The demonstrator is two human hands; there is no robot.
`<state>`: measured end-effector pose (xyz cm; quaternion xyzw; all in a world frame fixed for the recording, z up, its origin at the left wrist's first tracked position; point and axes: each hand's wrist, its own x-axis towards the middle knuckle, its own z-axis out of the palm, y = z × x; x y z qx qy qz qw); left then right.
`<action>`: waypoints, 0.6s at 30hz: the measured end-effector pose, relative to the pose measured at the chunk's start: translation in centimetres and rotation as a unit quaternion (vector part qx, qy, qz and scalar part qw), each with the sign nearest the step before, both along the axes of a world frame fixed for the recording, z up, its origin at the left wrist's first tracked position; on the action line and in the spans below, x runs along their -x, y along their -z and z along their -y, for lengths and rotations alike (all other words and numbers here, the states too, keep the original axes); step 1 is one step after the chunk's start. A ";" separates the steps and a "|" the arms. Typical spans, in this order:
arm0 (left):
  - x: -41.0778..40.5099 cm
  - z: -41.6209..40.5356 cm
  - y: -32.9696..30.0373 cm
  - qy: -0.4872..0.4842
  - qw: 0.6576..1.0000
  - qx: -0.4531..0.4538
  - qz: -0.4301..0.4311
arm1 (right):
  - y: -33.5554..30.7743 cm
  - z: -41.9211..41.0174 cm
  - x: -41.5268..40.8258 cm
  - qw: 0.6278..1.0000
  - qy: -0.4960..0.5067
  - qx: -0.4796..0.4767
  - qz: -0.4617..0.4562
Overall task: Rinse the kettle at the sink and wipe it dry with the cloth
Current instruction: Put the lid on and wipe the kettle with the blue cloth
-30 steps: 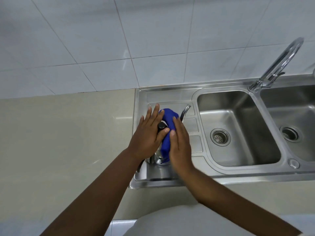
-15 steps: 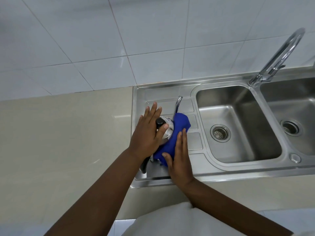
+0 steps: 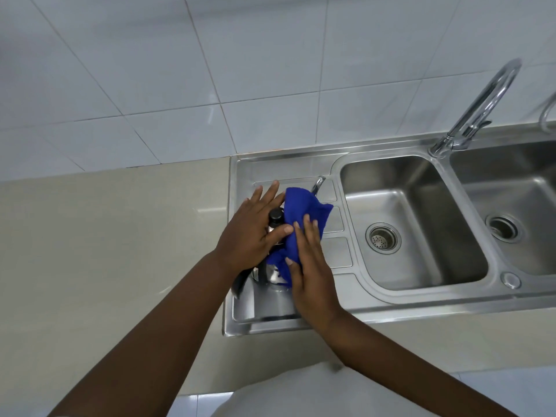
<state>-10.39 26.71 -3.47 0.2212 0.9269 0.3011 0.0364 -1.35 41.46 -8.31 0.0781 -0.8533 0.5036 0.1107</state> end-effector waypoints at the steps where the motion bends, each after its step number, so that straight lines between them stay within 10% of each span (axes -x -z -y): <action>1: 0.3 0.2 -0.1 0.015 1.000 -0.003 0.002 | 0.4 -0.1 -0.1 1.000 -0.009 -0.016 -0.012; 8: 2.8 1.4 -0.9 0.075 0.994 0.084 0.000 | 3.7 -5.1 -1.1 0.987 -0.012 -0.036 0.158; 18: 1.8 0.6 -1.4 -0.016 0.994 0.112 0.002 | 5.8 -10.3 -1.7 0.873 -0.126 -0.406 0.238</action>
